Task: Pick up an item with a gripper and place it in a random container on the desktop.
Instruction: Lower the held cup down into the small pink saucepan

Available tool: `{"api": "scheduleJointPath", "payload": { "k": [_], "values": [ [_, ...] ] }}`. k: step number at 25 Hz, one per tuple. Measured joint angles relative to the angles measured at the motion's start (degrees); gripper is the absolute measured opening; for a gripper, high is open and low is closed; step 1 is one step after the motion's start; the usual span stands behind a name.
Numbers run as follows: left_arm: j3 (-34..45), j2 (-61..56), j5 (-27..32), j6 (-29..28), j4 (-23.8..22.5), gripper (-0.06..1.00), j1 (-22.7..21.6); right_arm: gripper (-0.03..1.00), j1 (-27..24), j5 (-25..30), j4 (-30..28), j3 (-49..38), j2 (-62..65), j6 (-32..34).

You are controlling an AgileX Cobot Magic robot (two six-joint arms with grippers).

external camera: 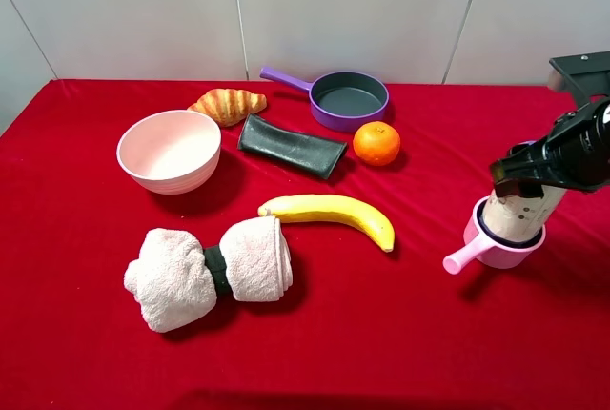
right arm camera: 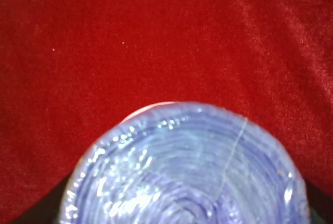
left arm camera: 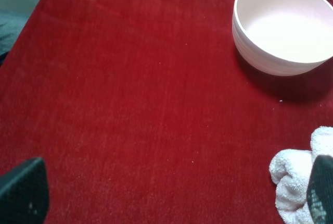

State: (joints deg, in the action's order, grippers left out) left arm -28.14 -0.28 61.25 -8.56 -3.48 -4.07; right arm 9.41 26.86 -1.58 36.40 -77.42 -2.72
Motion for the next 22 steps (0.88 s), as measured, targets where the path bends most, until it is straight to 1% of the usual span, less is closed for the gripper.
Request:
{"api": "scheduleJointPath", "payload": {
  "k": [4,22],
  "values": [
    [0.0,0.0,0.0,0.0,0.0,0.99,0.0,0.45,0.0,-1.82,0.0,-1.51,0.05,0.0],
    [0.0,0.0,0.0,0.0,0.0,0.99,0.0,0.45,0.0,-2.3,-0.02,-1.81,0.05,0.0]
  ]
}}
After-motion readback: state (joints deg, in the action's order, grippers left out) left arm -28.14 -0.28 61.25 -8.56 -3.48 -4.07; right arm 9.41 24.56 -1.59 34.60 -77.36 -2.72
